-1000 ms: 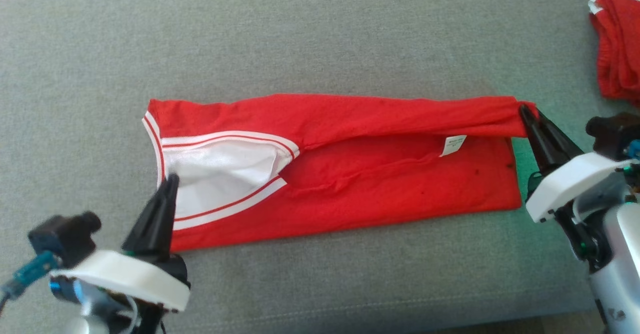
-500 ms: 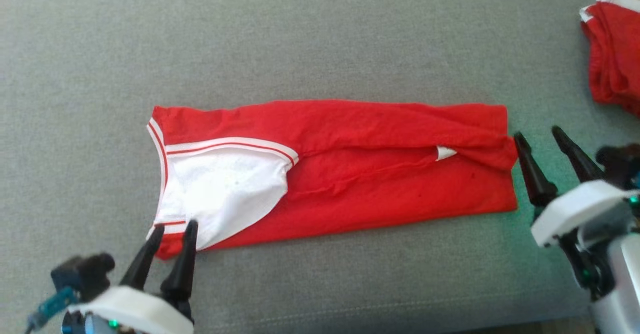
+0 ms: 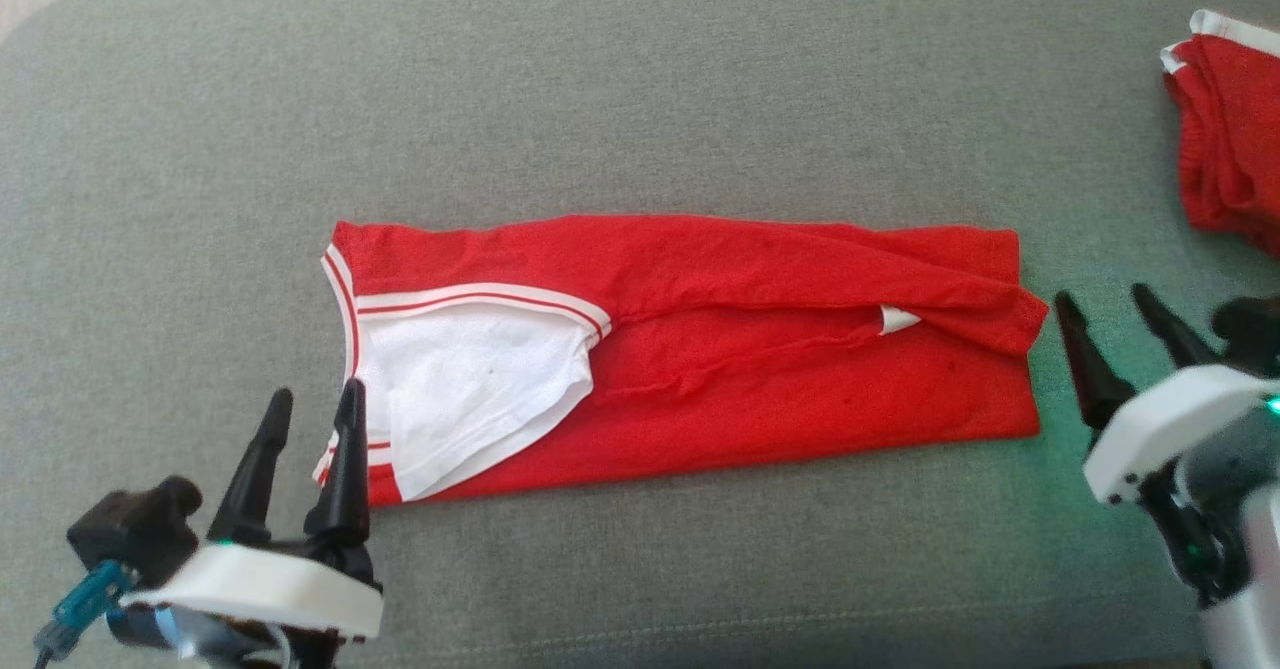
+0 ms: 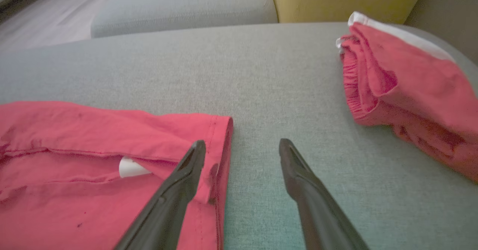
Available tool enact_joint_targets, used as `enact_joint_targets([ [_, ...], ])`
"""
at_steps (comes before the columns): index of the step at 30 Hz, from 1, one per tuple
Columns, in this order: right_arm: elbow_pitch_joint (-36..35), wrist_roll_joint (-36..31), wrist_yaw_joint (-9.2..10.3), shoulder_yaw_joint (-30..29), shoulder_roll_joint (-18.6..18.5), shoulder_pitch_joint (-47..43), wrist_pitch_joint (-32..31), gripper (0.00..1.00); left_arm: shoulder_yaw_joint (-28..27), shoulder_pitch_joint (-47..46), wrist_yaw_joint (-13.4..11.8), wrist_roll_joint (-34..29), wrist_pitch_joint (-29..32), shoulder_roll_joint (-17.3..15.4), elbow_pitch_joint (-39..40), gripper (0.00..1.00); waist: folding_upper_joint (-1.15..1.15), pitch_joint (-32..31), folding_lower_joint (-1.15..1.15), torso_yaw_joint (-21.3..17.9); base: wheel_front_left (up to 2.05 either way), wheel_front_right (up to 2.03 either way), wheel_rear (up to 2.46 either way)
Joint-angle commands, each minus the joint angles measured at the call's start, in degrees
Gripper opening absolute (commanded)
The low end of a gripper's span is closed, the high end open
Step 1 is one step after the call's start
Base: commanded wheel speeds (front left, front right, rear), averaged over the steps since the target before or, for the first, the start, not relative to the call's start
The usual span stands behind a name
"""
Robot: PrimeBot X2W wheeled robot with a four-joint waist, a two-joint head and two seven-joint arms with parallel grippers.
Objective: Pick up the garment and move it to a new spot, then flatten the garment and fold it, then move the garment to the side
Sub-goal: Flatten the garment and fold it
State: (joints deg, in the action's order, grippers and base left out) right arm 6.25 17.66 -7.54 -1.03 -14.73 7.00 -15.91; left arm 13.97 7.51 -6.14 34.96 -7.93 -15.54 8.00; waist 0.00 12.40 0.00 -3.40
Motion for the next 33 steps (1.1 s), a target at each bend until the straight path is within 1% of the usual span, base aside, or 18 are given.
enact_joint_targets([
  [1,-0.61,-0.44,0.05,1.52,-0.45,3.19,-1.56,1.00,-2.06,-2.62,-0.47,-0.76,-0.93,0.12,1.20,1.00,0.00,-0.01,0.00,0.10,0.00,0.00,0.00],
  [8,6.56,-2.18,0.05,3.22,-0.11,8.59,-6.56,1.00,-1.16,-4.64,-1.09,-2.41,-2.74,1.17,-0.40,1.00,0.00,0.38,0.00,1.74,0.00,0.00,0.00],
  [13,10.83,-2.77,0.05,4.02,-0.14,9.70,-9.54,1.00,-1.10,-5.11,-1.29,-2.71,-3.48,1.49,-0.99,1.00,0.00,0.61,0.00,3.30,0.00,0.00,0.00],
  [21,12.21,-1.32,0.05,5.68,-0.63,8.87,-14.21,1.00,-1.09,-5.09,-1.38,-2.66,-4.23,1.81,-1.57,1.00,0.00,0.77,0.00,4.31,0.00,0.00,0.00],
  [26,13.08,-0.65,0.05,5.80,0.04,9.14,-16.13,1.00,-1.12,-5.22,-1.49,-2.78,-4.52,1.78,-1.66,1.00,0.00,1.02,0.00,4.28,0.00,0.00,0.00],
  [27,13.32,-0.65,0.05,5.79,0.22,9.31,-16.34,0.95,-1.13,-5.25,-1.51,-2.83,-4.56,1.73,-1.67,1.00,0.00,1.08,0.00,4.24,0.00,0.00,0.00],
  [28,13.59,-0.66,0.05,5.78,0.42,9.53,-16.47,0.87,-1.12,-5.28,-1.52,-2.87,-4.59,1.67,-1.68,1.00,0.00,1.13,0.00,4.21,0.00,0.00,0.00],
  [29,13.87,-0.61,0.05,5.79,0.63,9.76,-16.55,0.67,-1.13,-5.33,-1.54,-2.90,-4.61,1.62,-1.69,1.00,0.00,1.18,0.00,4.17,0.00,0.00,0.00],
  [30,14.18,-0.55,0.05,5.81,0.84,10.03,-16.61,0.51,-1.13,-5.38,-1.56,-2.94,-4.63,1.55,-1.71,1.00,0.00,1.21,0.00,4.14,0.00,0.00,0.00],
  [33,15.18,-0.34,0.05,5.93,1.39,10.90,-16.45,0.33,-1.11,-5.56,-1.63,-3.06,-4.61,1.32,-1.76,1.00,0.00,1.26,0.00,4.02,0.00,0.00,0.00],
])
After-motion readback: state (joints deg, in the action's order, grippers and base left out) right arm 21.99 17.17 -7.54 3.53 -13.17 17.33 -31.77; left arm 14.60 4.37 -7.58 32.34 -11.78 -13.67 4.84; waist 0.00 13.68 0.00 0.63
